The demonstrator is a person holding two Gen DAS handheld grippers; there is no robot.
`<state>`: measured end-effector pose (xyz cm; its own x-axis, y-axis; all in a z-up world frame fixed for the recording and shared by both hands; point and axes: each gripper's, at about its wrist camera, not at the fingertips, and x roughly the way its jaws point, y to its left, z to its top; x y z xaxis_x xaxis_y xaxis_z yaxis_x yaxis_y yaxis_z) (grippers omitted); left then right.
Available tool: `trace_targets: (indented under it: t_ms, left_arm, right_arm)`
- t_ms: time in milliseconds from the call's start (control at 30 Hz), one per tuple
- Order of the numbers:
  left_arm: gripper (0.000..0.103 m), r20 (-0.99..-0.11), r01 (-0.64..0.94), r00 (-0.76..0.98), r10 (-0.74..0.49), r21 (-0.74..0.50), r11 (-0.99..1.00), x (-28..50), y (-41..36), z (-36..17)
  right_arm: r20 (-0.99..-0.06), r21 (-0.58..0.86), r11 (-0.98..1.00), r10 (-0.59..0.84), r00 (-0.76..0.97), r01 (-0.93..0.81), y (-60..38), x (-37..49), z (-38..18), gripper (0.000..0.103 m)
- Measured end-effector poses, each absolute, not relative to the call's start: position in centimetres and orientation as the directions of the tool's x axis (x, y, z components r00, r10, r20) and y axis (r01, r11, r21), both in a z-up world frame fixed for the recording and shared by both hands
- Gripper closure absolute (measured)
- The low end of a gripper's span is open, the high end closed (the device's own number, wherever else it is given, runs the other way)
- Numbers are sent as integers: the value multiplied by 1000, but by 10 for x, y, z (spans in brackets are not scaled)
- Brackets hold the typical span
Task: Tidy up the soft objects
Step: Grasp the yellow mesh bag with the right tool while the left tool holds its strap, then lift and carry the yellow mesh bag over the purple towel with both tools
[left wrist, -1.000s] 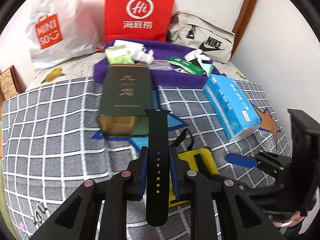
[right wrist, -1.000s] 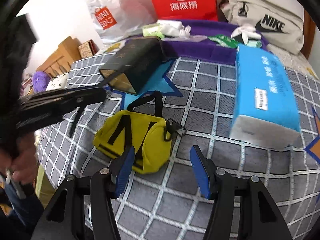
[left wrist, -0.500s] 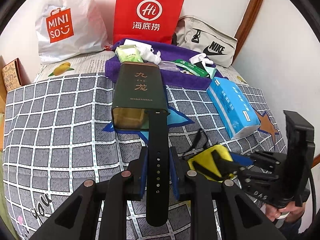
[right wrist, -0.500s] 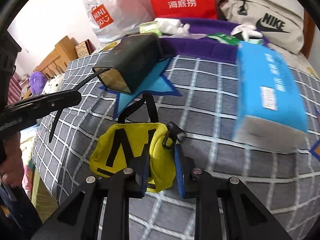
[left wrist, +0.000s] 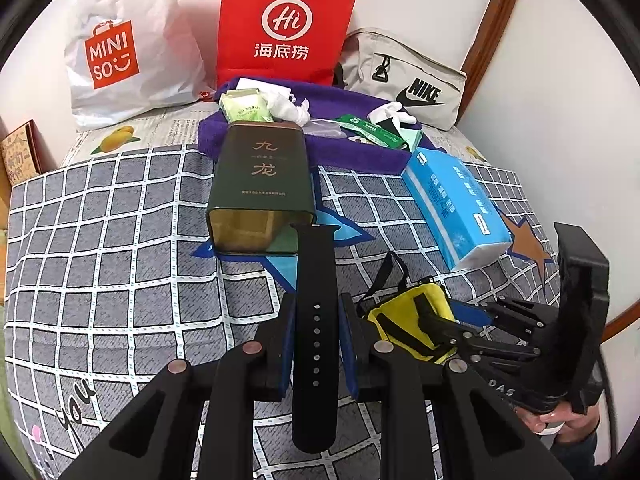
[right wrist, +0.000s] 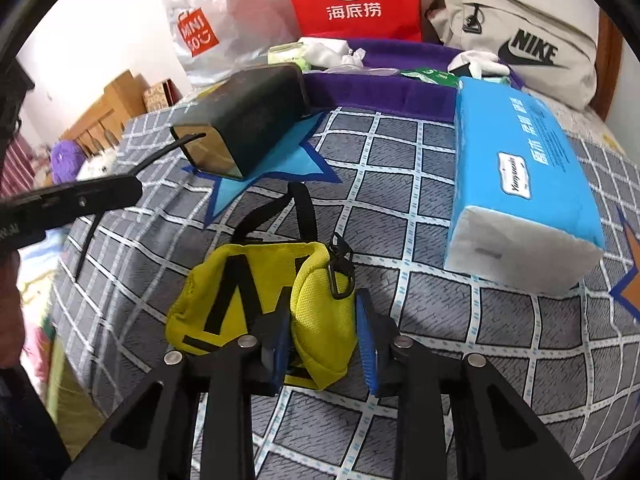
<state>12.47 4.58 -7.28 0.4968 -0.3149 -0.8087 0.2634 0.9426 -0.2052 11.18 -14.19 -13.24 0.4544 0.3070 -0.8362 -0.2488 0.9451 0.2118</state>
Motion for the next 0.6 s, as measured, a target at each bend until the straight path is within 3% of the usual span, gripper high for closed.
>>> trace_targets:
  t_ms: [600]
  left_arm:
    - [83,-790,256,545,-281,-162,953,134,26,-39]
  right_arm:
    - [-764,216,954,298,573,-210,-191,110,-60,75]
